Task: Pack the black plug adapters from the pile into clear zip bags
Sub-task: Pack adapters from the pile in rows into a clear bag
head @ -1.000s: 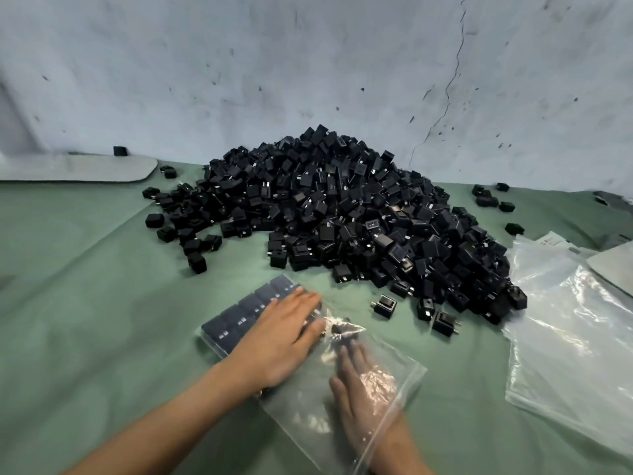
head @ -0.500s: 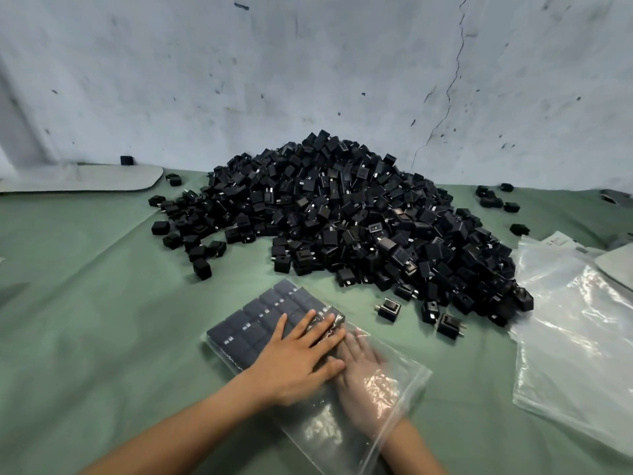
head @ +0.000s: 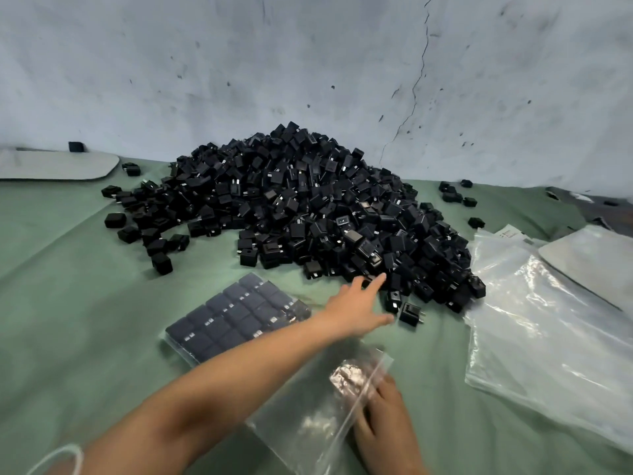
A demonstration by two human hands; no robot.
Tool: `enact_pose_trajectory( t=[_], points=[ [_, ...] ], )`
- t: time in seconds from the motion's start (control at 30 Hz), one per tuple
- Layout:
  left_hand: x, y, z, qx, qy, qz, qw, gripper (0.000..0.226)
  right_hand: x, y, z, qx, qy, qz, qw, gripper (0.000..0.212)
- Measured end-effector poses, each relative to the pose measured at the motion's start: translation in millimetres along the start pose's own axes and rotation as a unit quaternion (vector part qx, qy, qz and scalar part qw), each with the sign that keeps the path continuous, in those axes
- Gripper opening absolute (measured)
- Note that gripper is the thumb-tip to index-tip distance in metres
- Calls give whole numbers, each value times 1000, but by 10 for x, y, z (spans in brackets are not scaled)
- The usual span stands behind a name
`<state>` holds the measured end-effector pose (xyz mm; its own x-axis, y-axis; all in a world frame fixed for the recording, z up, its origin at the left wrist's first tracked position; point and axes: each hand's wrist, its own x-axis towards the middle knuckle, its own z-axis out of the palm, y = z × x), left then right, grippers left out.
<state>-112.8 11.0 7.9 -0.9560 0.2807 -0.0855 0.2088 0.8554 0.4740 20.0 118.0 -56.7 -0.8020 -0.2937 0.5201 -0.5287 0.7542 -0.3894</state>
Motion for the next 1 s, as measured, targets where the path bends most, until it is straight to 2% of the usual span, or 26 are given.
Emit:
enact_pose_trajectory(
  t=[0.07, 0.2, 0.3, 0.4, 0.53, 0.6, 0.7, 0.8, 0.87, 0.93, 1.0],
  points=[
    [163, 154, 138, 8, 7, 6, 1000, 73, 16, -11, 6, 29, 26, 62, 997, 30],
    [313, 253, 368, 7, 75, 5, 997, 36, 17, -33, -4, 79, -3, 100, 992, 25],
    [319, 135, 464, -49, 114, 32, 992, 24, 22, -66, -38, 115, -7, 120, 986, 21],
    [314, 27, 421, -102, 97, 53, 989, 29, 34, -74, -59, 141, 31, 129, 981, 22],
    [227, -79, 293, -102, 74, 71, 989, 64, 37, -49, -79, 137, 64, 149, 977, 26],
    [131, -61, 215, -194, 94, 30, 976, 59, 30, -42, -70, 150, 84, 167, 971, 20],
    [-126, 46, 76, -405, 139, -26, 903, 13, 2, -6, -102, 191, 167, 211, 944, 20],
    [-580, 113, 5, -576, 54, -33, 815, 21, -20, -3, -235, 233, 264, 242, 904, 37],
    [-896, 113, -25, -662, 13, -40, 748, 17, 3, -55, -345, 257, 282, 230, 895, 37],
    [-1171, 98, -67, -738, -9, -58, 673, 23, 39, -180, -476, 294, 260, 168, 904, 26],
    [-1383, 84, -92, -794, -29, -67, 604, 32, 72, -355, -616, 288, 205, 71, 933, 27]
  ],
)
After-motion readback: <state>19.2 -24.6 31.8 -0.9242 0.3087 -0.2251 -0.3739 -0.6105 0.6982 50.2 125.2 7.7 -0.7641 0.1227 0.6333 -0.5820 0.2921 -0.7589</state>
